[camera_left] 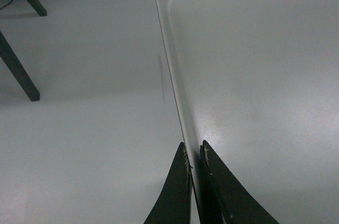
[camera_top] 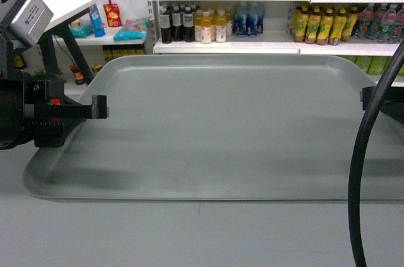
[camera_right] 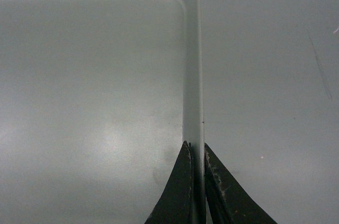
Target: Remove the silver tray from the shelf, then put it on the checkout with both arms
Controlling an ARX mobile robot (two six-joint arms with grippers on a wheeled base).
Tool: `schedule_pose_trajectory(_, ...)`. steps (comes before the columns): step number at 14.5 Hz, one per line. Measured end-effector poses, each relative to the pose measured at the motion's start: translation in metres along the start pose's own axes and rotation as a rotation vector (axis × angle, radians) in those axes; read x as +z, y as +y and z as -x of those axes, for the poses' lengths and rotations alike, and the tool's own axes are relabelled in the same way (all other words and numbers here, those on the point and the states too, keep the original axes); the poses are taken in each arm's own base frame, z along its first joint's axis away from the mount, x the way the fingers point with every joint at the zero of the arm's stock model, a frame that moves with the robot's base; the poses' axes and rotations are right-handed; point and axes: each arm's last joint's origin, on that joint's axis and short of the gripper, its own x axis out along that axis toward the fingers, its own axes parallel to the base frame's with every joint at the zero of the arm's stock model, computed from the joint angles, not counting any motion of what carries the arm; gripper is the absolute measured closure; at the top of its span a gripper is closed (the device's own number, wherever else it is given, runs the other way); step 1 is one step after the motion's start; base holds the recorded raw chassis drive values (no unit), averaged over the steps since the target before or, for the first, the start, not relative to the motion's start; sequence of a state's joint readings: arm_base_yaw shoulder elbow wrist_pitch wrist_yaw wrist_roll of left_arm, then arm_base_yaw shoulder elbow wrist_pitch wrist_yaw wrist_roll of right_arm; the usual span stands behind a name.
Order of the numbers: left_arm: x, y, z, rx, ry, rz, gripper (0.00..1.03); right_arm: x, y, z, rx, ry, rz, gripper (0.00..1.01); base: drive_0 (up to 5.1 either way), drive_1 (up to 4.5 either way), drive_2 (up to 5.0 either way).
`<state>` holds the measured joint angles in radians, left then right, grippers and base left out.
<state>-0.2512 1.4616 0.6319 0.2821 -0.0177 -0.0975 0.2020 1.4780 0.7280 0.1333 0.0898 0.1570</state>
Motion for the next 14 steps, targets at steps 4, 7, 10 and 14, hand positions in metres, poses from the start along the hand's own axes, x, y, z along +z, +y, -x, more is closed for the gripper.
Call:
schedule_pose_trajectory(4,0.0007,-0.0004,0.0008,-0.001,-0.005,0.0,0.99,0.0013,0.0001,0.0016,0.001,-0.008,0.0,0.98,0.0,0.0,0.0)
schedule_pose_trajectory(7,0.0007,-0.0004,0.0008,-0.002,-0.006,0.0,0.99,0.0013,0.0001,0.0016,0.001,-0.008,-0.001,0.98,0.0,0.0,0.0)
schedule_pose_trajectory(10,0.0007,-0.0004,0.0008,-0.002,-0.006,0.0,0.99,0.0013,0.0001,0.0016,0.001,-0.008,-0.001,0.98,-1.7,0.8,0.8)
schedule_pose_trajectory(14,0.0007,-0.0019,0.0009,-0.006,-0.006,-0.002,0.99,0.0014,-0.0016,0.0015,-0.001,-0.006,-0.003,0.98,-5.0,2.48,2.5)
